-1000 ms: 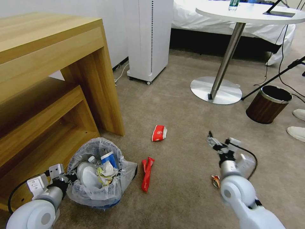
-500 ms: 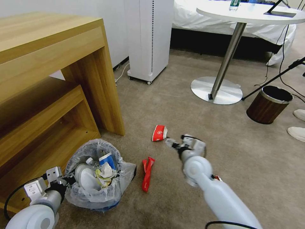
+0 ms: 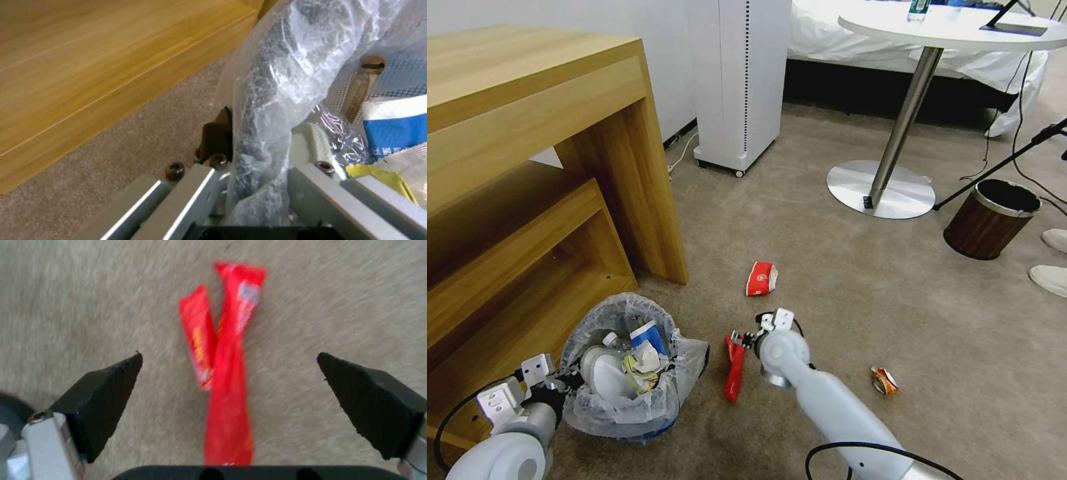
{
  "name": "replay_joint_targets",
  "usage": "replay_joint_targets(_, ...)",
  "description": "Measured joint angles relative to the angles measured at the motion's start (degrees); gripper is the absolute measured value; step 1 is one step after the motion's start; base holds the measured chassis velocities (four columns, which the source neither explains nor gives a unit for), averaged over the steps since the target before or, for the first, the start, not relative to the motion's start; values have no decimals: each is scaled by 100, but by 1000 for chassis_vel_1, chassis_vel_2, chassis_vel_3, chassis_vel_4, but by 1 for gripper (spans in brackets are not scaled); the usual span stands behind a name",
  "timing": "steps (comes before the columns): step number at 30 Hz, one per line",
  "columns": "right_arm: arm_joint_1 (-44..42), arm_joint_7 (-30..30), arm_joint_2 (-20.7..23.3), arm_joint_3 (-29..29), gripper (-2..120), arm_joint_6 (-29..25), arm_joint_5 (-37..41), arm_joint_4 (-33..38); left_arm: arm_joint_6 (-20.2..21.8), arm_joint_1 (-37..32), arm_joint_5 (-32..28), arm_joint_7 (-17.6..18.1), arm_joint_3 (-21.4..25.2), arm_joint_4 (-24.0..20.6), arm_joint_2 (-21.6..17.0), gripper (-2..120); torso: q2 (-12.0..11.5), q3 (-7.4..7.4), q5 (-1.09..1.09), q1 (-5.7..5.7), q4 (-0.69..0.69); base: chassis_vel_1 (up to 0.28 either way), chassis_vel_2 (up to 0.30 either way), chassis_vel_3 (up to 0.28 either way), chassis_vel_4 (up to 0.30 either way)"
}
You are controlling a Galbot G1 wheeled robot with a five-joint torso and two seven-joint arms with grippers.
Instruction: Pick up the trash bin and place the garbage on the floor into it.
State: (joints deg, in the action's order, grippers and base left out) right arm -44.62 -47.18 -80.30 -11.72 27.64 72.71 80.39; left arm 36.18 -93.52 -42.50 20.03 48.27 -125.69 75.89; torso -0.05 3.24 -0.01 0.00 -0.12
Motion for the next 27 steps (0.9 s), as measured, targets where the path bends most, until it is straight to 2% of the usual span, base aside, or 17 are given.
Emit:
replay_joint_targets(7, 72, 169, -276, -319, 100, -53, -296, -523, -55, 19, 18, 0, 0, 31, -1, 0, 0, 0, 1, 0, 0, 0, 0, 0, 0)
replay_joint_targets(16, -30, 352, -374, -405, 97, -246, -716, -840, -80, 20, 9, 1, 2, 44, -40, 0, 0, 0, 0, 0, 0, 0, 0, 0, 0)
replay_joint_targets(19, -87, 463, -375, -435, 86, -340, -870, -905, -86, -10, 9, 0, -14, 20, -39, 0, 0, 0, 0, 0, 0, 0, 0, 0, 0)
replay_joint_targets(20, -87, 463, -375, -435, 86, -340, -870, -905, -86, -10, 9, 0, -14, 20, -39, 0, 0, 0, 0, 0, 0, 0, 0, 0, 0)
replay_joint_targets(22, -140, 596, -396, -470, 75, -428, -1044, -1016, -98, -51, 11, -2, -19, -45, -32, 0, 0, 0, 1, 0, 0, 0, 0, 0, 0)
replay_joint_targets(24, -162, 644, -405, -478, 73, -461, -1113, -1052, -108, -72, 12, -3, -20, -69, -30, 0, 0, 0, 0, 0, 0, 0, 0, 0, 0)
replay_joint_targets(26, -195, 691, -422, -478, 62, -481, -1181, -1065, -123, -105, 25, -6, -19, -101, -23, 0, 0, -1, 1, 0, 0, 0, 0, 0, 0)
replay_joint_targets(27, -195, 691, -422, -478, 62, -481, -1181, -1065, -123, -105, 25, -6, -19, -101, -23, 0, 0, -1, 1, 0, 0, 0, 0, 0, 0)
